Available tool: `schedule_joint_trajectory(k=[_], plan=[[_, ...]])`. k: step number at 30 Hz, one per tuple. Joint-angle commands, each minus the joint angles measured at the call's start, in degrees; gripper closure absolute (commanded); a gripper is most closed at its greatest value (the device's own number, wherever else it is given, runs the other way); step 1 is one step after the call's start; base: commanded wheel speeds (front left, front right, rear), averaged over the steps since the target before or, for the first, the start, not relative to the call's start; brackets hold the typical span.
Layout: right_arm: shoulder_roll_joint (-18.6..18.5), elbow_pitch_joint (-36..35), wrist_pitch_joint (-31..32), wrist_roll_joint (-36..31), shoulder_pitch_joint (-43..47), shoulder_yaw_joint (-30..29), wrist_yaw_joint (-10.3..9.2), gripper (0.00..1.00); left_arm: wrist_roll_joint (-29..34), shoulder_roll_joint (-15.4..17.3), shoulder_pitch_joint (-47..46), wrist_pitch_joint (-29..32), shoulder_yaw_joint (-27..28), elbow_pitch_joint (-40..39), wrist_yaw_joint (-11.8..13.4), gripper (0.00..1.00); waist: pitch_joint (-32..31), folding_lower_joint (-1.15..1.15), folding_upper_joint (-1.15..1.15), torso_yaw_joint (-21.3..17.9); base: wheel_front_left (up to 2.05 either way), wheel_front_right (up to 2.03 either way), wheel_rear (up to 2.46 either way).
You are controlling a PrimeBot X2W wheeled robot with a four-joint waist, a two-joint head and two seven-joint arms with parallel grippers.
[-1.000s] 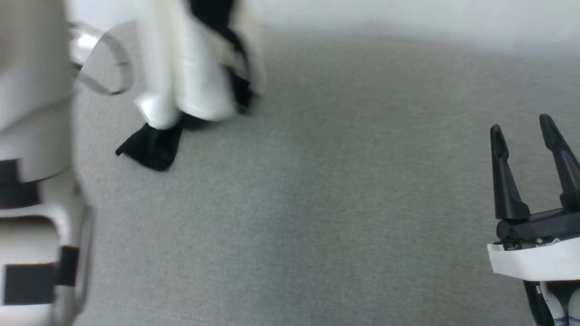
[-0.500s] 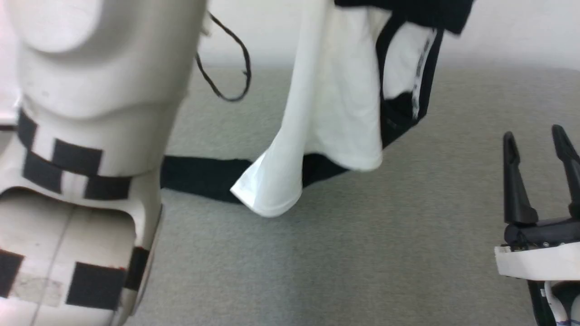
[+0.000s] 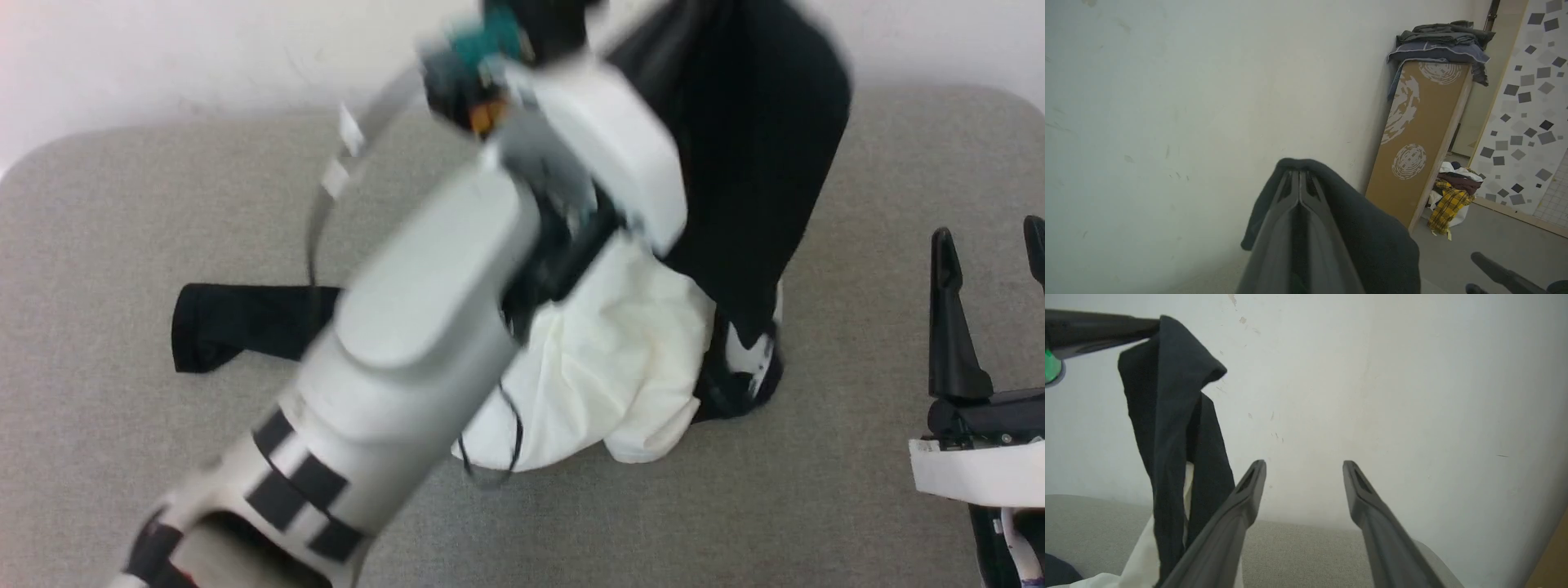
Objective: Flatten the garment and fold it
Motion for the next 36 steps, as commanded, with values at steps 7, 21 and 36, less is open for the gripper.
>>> schedule_joint_trajectory(k=[7, 21, 36], plan=[[-1.1, 0.2, 0.1, 1.1, -1.8, 1.0, -0.12, 0.00, 3.0, 0.0, 9.4, -1.0, -8.8, 9.2, 1.2, 1.00, 3.5, 0.00, 0.00, -0.5, 0.00, 0.00, 0.00], [-2.3, 1.0, 0.4, 2.0, -2.1, 1.0, -0.12, 0.00, 3.0, 0.1, 13.2, -4.6, -12.7, 20.2, 0.4, 0.00, 4.5, 0.00, 0.00, -0.4, 0.00, 0.00, 0.00], [-0.3, 1.4, 1.4, 1.4, 2.8, 1.6, -0.12, 0.00, 7.9, 16.3, 30.4, -14.6, 3.3, -17.2, 16.1, 0.00, -1.8, 0.00, 0.00, 1.2, 0.00, 0.00, 0.00]])
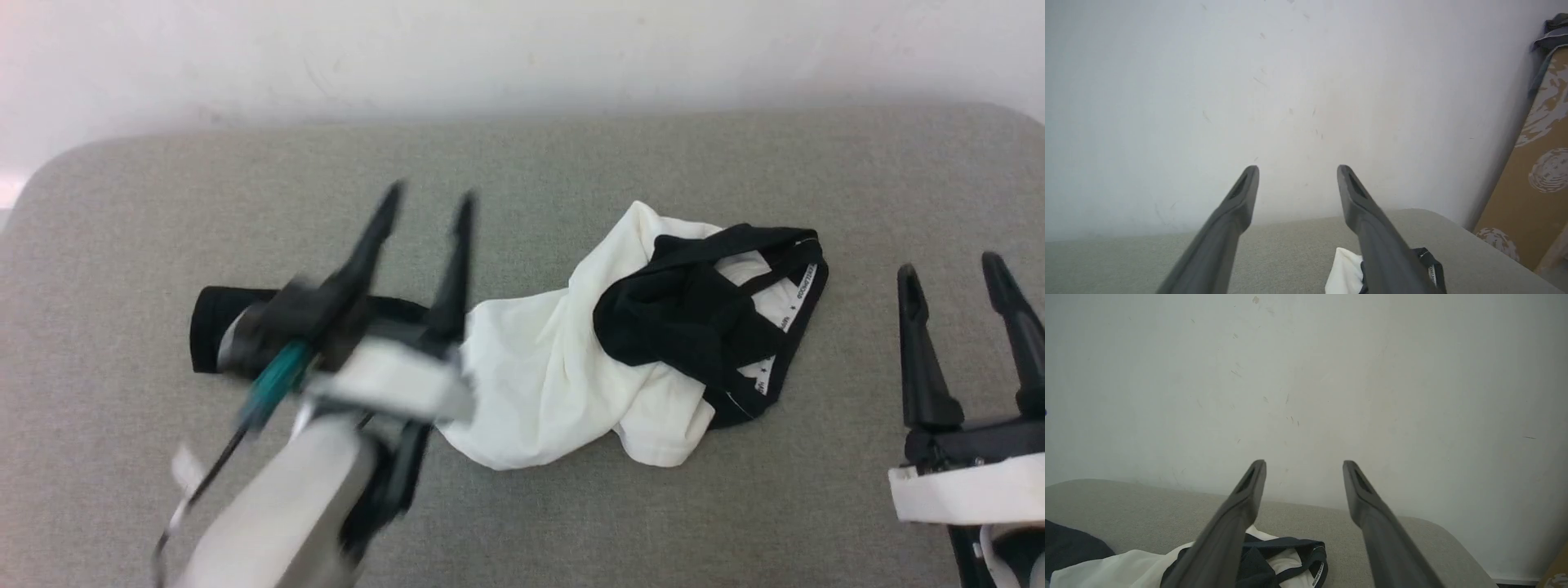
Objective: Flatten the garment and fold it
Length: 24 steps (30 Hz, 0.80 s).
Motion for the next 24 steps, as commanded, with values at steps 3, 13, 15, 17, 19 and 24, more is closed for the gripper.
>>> schedule_joint_trajectory(k=[3, 13, 15, 17, 19, 24], plan=[[0.6, 0.1, 0.0, -0.2, 2.1, -0.2, -0.12, 0.00, 4.7, 4.3, 12.7, -0.3, 4.5, -11.6, 4.6, 0.00, -1.2, 0.01, 0.00, 0.4, 0.00, 0.00, 0.00], [1.5, 1.5, 0.6, 1.3, 7.5, -0.2, -0.12, 0.00, 12.2, 0.3, 36.1, -0.3, 12.1, -21.7, 5.9, 0.00, -1.7, 0.01, 0.00, 2.6, 0.00, 0.00, 0.00], [1.6, 1.8, 0.9, 2.0, 7.7, 0.0, -0.12, 0.00, 13.3, -1.0, 36.7, -0.3, 12.8, -21.4, 4.0, 0.00, -1.5, 0.01, 0.00, 3.3, 0.00, 0.00, 0.00], [0.9, 1.9, 1.9, 3.0, 7.0, 0.5, -0.12, 0.00, 14.6, -2.1, 36.4, -0.3, 13.5, -21.3, 2.4, 0.00, -1.0, 0.01, 0.00, 3.9, 0.00, 0.00, 0.00], [-0.5, 2.2, 3.9, 4.3, 5.6, 1.5, -0.12, 0.00, 15.8, -3.0, 35.9, -0.3, 14.1, -20.9, 1.1, 0.00, -0.2, 0.01, 0.00, 4.5, 0.00, 0.00, 0.00], [-6.4, 5.4, 12.0, 8.5, -0.4, 4.7, -0.12, 0.00, 18.4, -5.4, 34.8, -0.3, 14.7, -19.6, -1.4, 0.00, 2.7, 0.01, 0.00, 5.7, 0.00, 0.00, 0.00]])
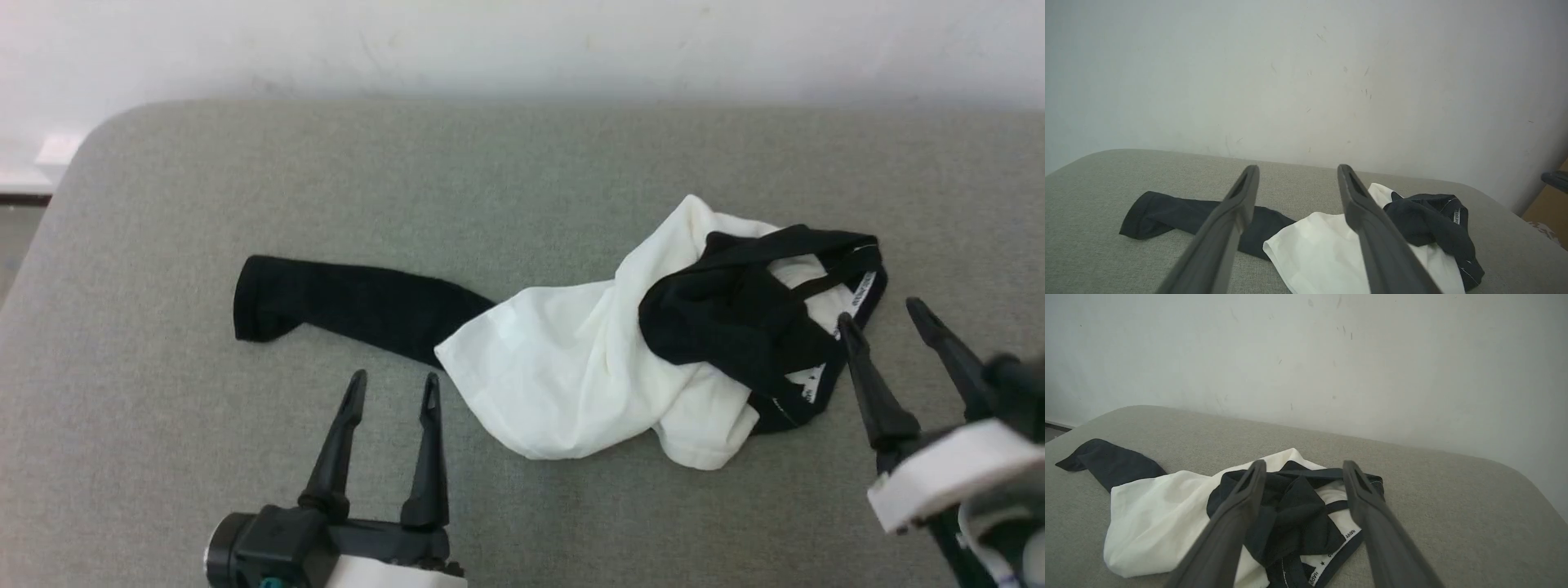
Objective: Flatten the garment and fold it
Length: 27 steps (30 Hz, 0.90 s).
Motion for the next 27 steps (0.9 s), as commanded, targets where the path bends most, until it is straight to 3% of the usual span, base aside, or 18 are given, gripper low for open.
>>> schedule_joint_trajectory(k=[1, 8, 18, 19, 20, 21, 22, 27], plan=[[-2.8, 2.3, 3.1, 2.5, -3.3, 1.6, -0.12, 0.00, 1.3, -1.2, -1.2, -0.3, 0.4, 0.7, -1.1, 0.00, 2.6, 0.00, 0.00, 1.5, 0.00, 0.00, 0.00], [-10.5, 10.7, 10.8, 8.3, -9.9, 8.8, -0.12, 0.00, 3.5, -5.4, -3.0, -0.3, 1.0, 3.1, -4.6, 0.00, 6.2, 0.00, 0.00, 4.2, 0.00, 0.00, 0.00], [-13.5, 18.1, 12.2, 10.9, -13.9, 15.7, -0.12, 0.00, 5.3, -9.1, -4.0, -0.3, 2.7, 4.9, -8.0, 0.00, 8.7, 0.00, 0.00, 7.0, 0.00, 0.00, 0.00], [-13.4, 18.9, 12.1, 10.9, -14.2, 15.9, -0.12, 0.05, 5.4, -9.3, -4.0, -0.3, 2.9, 5.1, -8.2, 0.00, 8.8, 0.00, 0.00, 7.1, 0.00, 0.00, 0.00], [-13.2, 19.6, 12.1, 10.9, -14.5, 16.1, -0.12, 0.54, 5.5, -9.4, -4.0, -0.3, 3.1, 5.2, -8.4, 0.00, 8.8, 0.00, 0.00, 7.2, 0.00, 0.00, 0.00], [-13.1, 20.1, 12.0, 10.8, -14.8, 16.3, -0.12, 0.73, 5.6, -9.6, -4.0, -0.3, 3.3, 5.3, -8.6, 0.00, 8.8, 0.00, 0.00, 7.3, 0.00, 0.00, 0.00], [-13.1, 20.3, 11.6, 10.6, -15.2, 16.5, -0.12, 1.00, 5.7, -9.7, -4.0, -0.3, 3.4, 5.5, -8.7, 0.00, 8.8, 0.00, 0.00, 7.3, 0.00, 0.00, 0.00], [-12.5, 19.5, 9.0, 9.9, -17.0, 15.5, -0.12, 1.00, 5.9, -10.1, -3.8, -0.3, 4.1, 6.0, -9.2, 0.00, 8.2, 0.00, 0.00, 6.9, 0.00, 0.00, 0.00]])
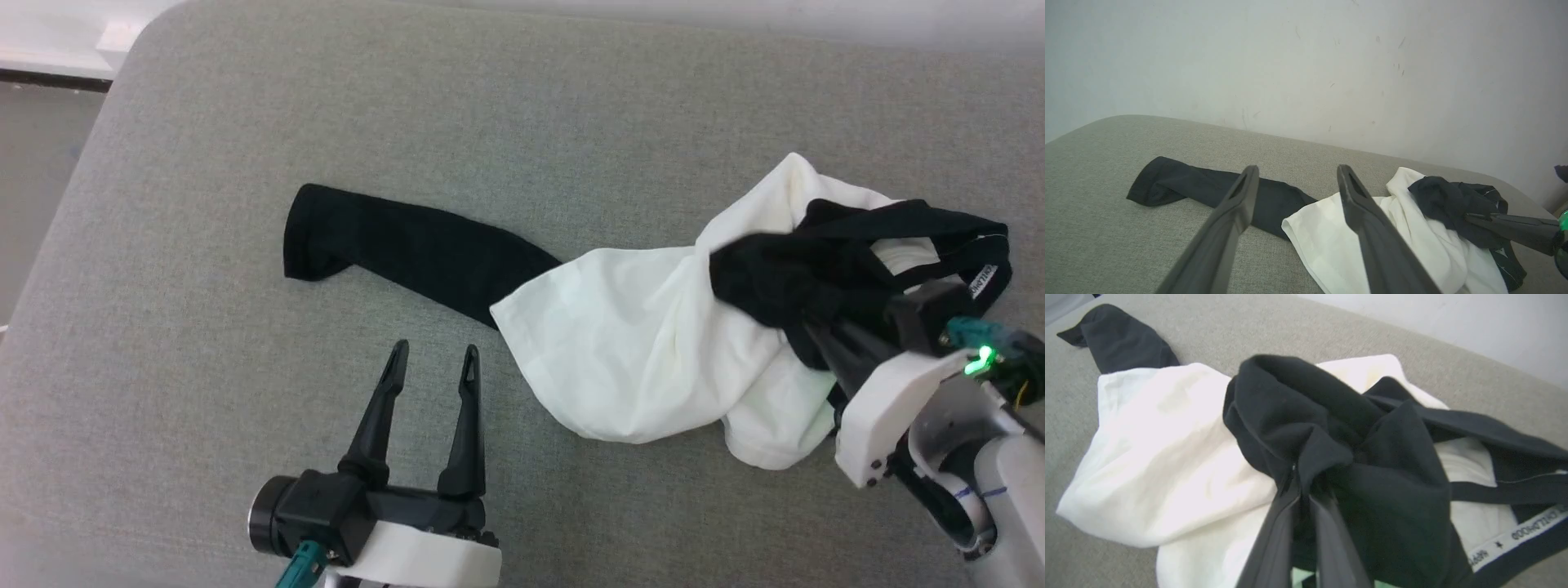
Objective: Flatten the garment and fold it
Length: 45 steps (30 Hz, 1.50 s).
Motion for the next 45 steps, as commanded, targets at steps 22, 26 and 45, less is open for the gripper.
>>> schedule_joint_trajectory(k=[22, 26, 45], plan=[[-6.1, -3.7, 3.5, -8.3, 2.7, -35.2, -0.06, 1.00, 0.2, -0.7, 1.9, -0.3, 2.5, 2.0, -2.7, 0.00, -4.4, -0.01, 0.00, -4.9, 0.00, 0.00, 0.00], [-1.8, -1.8, 3.9, -8.7, 8.8, -37.1, -0.06, 1.00, 0.5, -0.7, 1.9, -0.3, 2.5, 2.3, -3.0, 0.00, -4.3, -0.01, 0.00, -5.4, 0.00, 0.00, 0.00], [-2.9, -15.1, 5.8, -6.1, 8.1, -32.3, -0.06, 0.00, 0.5, -0.7, 2.2, -0.3, 2.0, 3.2, -3.8, 0.00, -5.8, -0.01, 0.00, -3.9, 0.00, 0.00, 0.00]])
